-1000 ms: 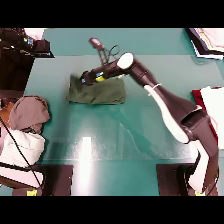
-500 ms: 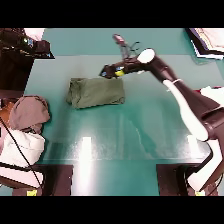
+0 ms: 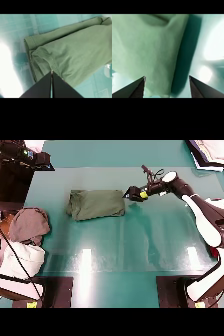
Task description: Fold the shirts.
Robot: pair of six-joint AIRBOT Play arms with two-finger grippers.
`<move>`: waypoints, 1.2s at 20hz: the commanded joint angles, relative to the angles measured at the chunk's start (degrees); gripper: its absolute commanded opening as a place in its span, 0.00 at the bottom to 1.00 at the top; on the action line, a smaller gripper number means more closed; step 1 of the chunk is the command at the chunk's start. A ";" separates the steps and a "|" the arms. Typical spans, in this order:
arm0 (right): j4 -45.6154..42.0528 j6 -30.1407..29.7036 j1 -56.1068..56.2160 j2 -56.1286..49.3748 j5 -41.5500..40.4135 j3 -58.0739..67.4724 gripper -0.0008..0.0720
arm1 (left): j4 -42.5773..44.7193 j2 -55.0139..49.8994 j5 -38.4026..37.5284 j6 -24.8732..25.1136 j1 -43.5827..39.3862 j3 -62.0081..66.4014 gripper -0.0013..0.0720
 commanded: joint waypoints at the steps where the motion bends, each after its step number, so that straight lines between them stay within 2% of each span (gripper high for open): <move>1: 6.45 -1.49 1.79 -2.86 -0.52 -1.51 0.88 | 0.00 0.02 0.24 0.02 0.04 -0.09 0.05; 5: 12.07 -1.97 5.77 -9.22 0.26 5.40 0.88 | -0.15 -0.04 0.13 0.02 0.04 -1.03 0.05; 7: 12.07 -1.95 8.09 -11.87 -0.61 9.92 0.86 | -0.22 -0.09 -0.02 0.02 0.04 -1.11 0.05; 8: 11.96 -1.95 9.09 -12.94 -1.09 11.91 0.75 | -0.22 -0.09 -0.04 0.02 0.04 -1.09 0.05; 9: 11.93 -1.99 9.81 -13.88 -1.40 13.62 0.57 | -0.22 -0.09 -0.09 0.04 0.04 -1.09 0.05; 10: 11.96 -2.14 10.32 -14.67 -1.40 15.19 0.24 | -0.22 -0.09 -0.09 0.02 0.04 -1.09 0.05; 11: 11.87 -2.29 10.45 -15.02 -1.49 16.22 0.04 | -0.22 -0.09 -0.11 0.04 0.04 -1.09 0.05; 14: 7.76 -1.05 9.16 -14.05 0.94 18.64 0.03 | -0.28 -0.09 -0.55 0.28 0.04 -1.09 0.05; 18: -10.84 5.03 1.77 -5.20 8.85 18.80 0.03 | -1.31 -0.09 -1.31 0.46 0.04 -1.09 0.05; 24: -31.43 7.63 -17.22 11.82 20.76 18.73 0.03 | -4.90 -0.09 -0.70 0.26 -1.31 -1.09 0.05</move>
